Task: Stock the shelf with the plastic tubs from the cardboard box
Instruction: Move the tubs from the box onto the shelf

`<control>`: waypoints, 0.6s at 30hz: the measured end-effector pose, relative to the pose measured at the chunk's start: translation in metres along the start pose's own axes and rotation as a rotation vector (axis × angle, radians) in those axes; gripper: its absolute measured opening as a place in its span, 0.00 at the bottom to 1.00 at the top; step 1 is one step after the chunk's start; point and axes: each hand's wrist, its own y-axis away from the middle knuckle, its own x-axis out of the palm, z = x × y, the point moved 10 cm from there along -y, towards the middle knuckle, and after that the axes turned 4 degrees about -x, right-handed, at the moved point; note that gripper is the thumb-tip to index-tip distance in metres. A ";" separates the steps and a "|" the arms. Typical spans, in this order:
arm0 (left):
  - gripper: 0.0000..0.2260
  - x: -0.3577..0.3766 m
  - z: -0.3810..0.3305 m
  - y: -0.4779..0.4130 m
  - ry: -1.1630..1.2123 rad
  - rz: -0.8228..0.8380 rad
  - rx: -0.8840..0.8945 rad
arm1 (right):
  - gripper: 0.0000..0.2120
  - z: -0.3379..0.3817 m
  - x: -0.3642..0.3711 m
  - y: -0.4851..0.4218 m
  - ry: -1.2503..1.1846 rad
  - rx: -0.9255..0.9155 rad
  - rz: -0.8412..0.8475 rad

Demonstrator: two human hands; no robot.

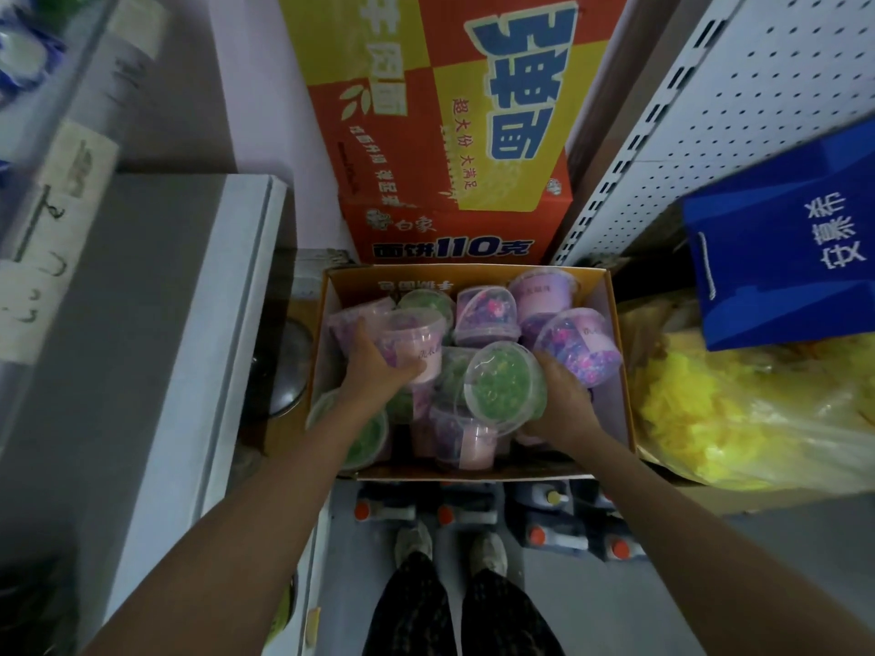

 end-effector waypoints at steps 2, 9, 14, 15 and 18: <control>0.52 0.003 0.001 -0.005 0.020 -0.002 0.007 | 0.41 -0.002 -0.002 -0.001 0.000 0.000 -0.020; 0.46 0.003 -0.001 -0.010 0.026 -0.070 0.048 | 0.40 -0.004 -0.005 0.007 -0.062 0.029 -0.057; 0.36 -0.010 -0.016 0.003 0.010 -0.157 0.111 | 0.36 -0.020 0.009 0.014 -0.017 0.153 0.052; 0.36 -0.013 -0.018 0.006 0.016 -0.167 0.110 | 0.34 -0.022 0.012 0.015 -0.060 0.162 0.061; 0.38 -0.023 -0.027 0.015 0.048 -0.198 0.153 | 0.35 -0.010 -0.011 0.021 -0.120 0.161 -0.040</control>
